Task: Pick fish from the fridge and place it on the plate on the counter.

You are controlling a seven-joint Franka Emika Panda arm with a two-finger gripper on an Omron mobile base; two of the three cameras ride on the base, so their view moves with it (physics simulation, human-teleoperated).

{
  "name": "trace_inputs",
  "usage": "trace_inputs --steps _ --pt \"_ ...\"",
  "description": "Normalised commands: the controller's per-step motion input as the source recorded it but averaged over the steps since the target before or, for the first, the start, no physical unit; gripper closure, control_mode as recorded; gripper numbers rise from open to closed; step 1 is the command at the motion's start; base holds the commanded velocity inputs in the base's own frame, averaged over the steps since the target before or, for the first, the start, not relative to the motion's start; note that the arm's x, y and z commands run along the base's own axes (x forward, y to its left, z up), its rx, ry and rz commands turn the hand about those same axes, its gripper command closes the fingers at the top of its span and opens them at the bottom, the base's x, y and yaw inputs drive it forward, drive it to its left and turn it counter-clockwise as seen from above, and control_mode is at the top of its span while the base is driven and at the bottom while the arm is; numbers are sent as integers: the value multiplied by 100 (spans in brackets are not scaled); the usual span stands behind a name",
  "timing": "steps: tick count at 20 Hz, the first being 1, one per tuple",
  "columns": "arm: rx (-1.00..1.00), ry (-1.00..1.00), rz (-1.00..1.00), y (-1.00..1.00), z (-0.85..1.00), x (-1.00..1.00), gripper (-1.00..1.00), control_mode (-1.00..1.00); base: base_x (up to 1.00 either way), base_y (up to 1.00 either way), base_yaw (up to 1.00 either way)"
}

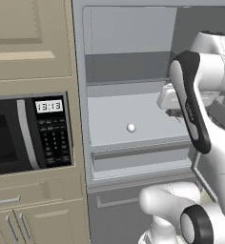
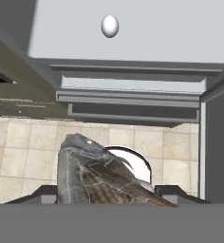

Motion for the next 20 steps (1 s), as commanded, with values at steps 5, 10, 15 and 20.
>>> trace_inputs --steps 5,10,15,20 --pt "-4 2 0 26 -32 -49 100 -100 0 0 0" --pt "0 2 0 6 -7 -34 100 -100 0 0 0" --pt "0 3 0 0 -4 -29 100 -100 0 0 0" --pt "0 1 0 0 -6 -32 100 -100 0 0 0"
